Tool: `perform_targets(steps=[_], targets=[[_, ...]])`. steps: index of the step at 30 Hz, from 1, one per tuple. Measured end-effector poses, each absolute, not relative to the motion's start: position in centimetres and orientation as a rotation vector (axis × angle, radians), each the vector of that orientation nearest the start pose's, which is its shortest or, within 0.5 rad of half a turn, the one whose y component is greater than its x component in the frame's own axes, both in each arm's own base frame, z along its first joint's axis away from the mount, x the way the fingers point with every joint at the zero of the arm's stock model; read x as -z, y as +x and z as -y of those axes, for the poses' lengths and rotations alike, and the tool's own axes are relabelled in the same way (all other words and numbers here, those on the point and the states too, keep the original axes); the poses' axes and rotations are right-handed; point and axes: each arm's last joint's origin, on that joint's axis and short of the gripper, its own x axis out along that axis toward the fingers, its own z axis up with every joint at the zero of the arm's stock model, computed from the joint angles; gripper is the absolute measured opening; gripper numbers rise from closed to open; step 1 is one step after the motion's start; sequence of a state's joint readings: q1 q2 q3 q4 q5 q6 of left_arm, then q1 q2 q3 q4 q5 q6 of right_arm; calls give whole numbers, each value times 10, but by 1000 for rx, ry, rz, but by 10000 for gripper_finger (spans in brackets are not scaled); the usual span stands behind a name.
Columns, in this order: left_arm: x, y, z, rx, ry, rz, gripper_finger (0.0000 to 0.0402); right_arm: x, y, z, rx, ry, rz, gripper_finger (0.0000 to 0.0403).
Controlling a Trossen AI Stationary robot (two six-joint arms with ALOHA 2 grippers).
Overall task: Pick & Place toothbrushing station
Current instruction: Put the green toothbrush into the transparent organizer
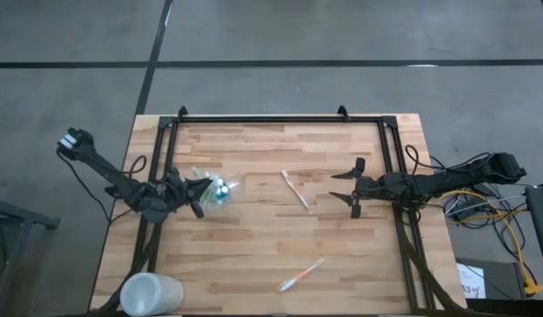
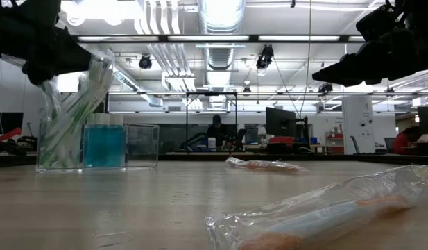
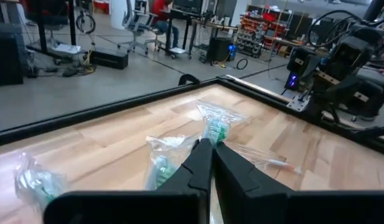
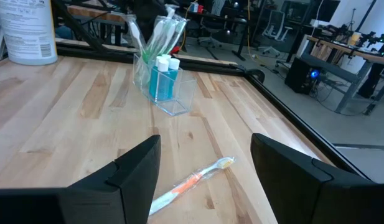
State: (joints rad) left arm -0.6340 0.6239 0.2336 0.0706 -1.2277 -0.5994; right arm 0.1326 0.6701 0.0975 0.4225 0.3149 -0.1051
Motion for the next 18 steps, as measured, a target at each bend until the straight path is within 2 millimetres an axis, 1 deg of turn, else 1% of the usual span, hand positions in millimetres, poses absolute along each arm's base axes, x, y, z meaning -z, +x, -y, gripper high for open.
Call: perform_targets(steps=[5, 12, 18], targets=[[-194, 120, 55, -593, -354, -10, 14, -171, 146, -10, 174, -138, -156, 244], [-192, 121, 58, -497, -416, -46, 16, -171, 146, -10, 174, -138, -156, 244], [-195, 121, 58, -475, -428, -51, 45, -171, 146, -10, 175, -138, -156, 244]])
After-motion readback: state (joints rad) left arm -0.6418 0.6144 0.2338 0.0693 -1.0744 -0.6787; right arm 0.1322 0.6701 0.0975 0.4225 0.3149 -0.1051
